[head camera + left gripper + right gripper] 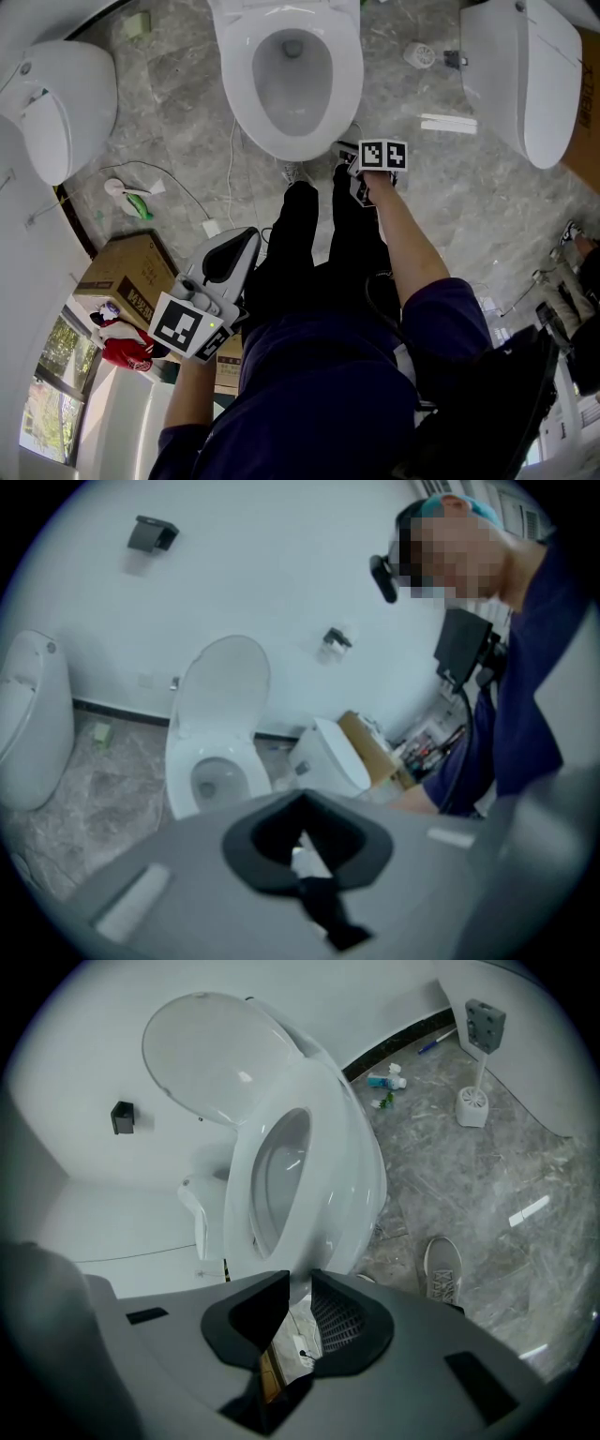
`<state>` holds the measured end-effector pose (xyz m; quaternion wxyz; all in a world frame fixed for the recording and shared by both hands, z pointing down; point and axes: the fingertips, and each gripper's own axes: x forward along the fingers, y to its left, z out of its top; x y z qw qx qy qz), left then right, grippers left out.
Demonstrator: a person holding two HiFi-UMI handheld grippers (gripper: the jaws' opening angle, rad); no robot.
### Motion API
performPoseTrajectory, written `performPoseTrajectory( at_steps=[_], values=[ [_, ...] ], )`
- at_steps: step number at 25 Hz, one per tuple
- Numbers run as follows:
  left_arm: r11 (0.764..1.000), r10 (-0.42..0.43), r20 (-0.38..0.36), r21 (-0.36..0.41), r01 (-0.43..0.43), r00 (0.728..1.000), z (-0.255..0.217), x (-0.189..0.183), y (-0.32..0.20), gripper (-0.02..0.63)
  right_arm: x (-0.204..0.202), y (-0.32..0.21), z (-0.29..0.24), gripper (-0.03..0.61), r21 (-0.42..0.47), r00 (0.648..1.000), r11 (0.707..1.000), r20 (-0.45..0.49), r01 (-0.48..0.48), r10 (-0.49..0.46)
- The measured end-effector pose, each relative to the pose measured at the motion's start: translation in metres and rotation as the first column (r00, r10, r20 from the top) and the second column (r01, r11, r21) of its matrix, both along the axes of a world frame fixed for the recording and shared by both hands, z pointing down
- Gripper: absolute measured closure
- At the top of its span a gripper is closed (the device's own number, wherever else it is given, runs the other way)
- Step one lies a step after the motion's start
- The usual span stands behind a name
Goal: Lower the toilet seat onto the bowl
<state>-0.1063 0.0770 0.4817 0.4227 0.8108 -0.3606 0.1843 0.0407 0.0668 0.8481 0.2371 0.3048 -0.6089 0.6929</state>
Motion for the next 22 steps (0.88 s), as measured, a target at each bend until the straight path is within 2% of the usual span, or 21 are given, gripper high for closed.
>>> performPoseTrajectory(
  at_steps=[6, 13, 18, 22],
  values=[
    [1.0, 0.001, -0.001, -0.006, -0.001, 1.0, 0.003, 0.0, -0.006, 0.611, 0.002, 0.001, 0.009, 0.534, -0.034, 0.999, 0.999, -0.034, 0.01, -0.011],
    [1.0, 0.006, -0.015, 0.021, -0.006, 1.0, -0.006, 0.003, -0.017, 0.611, 0.011, -0.006, 0.0, 0.54, -0.022, 0.999, 1.0, -0.05, 0.012, -0.013],
    [0.998, 0.016, -0.024, 0.062, -0.015, 1.0, -0.018, 0.007, -0.027, 0.611, 0.018, -0.022, -0.025, 0.549, 0.026, 0.999, 1.0, -0.044, 0.008, -0.007],
    [0.994, 0.029, -0.04, 0.107, -0.024, 0.999, -0.035, 0.014, -0.032, 0.611, 0.018, -0.036, -0.066, 0.555, 0.097, 1.0, 0.995, -0.007, 0.021, -0.021]
  ],
)
